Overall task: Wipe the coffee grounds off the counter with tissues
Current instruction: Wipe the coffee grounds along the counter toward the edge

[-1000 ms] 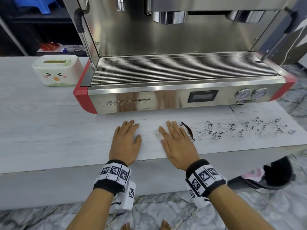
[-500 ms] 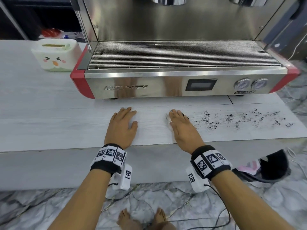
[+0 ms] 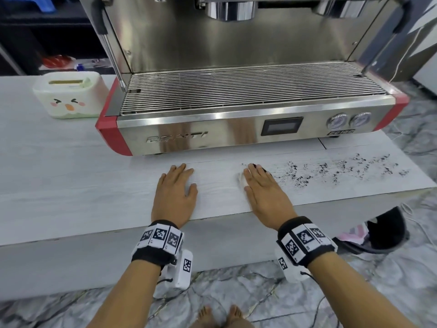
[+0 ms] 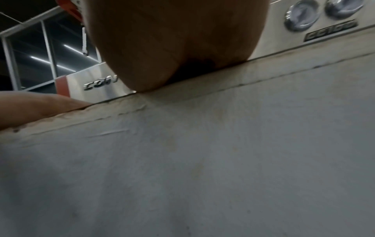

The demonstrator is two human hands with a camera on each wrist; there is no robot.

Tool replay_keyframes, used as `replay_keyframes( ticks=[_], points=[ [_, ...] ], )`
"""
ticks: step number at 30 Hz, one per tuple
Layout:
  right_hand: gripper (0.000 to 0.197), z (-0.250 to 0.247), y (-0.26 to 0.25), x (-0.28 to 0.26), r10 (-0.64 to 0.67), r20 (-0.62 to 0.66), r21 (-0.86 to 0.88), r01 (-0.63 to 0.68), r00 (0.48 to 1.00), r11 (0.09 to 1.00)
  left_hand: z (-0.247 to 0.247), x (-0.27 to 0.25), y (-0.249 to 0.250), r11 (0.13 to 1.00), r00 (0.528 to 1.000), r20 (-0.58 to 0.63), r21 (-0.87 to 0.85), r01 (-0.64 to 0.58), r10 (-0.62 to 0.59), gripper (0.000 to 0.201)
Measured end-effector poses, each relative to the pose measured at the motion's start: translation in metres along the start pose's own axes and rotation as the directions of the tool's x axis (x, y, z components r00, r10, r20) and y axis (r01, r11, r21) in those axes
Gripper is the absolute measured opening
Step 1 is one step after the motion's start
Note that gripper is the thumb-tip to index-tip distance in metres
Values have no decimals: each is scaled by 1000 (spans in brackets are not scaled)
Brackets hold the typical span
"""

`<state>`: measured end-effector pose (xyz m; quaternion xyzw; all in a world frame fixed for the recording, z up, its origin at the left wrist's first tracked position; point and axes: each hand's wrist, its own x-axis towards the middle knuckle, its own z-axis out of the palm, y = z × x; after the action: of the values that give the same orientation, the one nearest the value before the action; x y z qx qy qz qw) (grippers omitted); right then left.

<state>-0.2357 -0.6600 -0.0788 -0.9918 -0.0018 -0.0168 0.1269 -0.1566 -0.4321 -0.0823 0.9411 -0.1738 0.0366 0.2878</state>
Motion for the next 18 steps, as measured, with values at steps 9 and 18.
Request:
replay_keyframes(
  ticks=[9,18],
  points=[
    [48,-14,-14,13,32,-59,174,-22,998,985,1,2,4,1000,1000,-9,-8,15,-15,43],
    [55,2,-30,47,-84,99,29,81,992,996,16,11,28,999,1000,17,-34,-13,14,44]
  ],
)
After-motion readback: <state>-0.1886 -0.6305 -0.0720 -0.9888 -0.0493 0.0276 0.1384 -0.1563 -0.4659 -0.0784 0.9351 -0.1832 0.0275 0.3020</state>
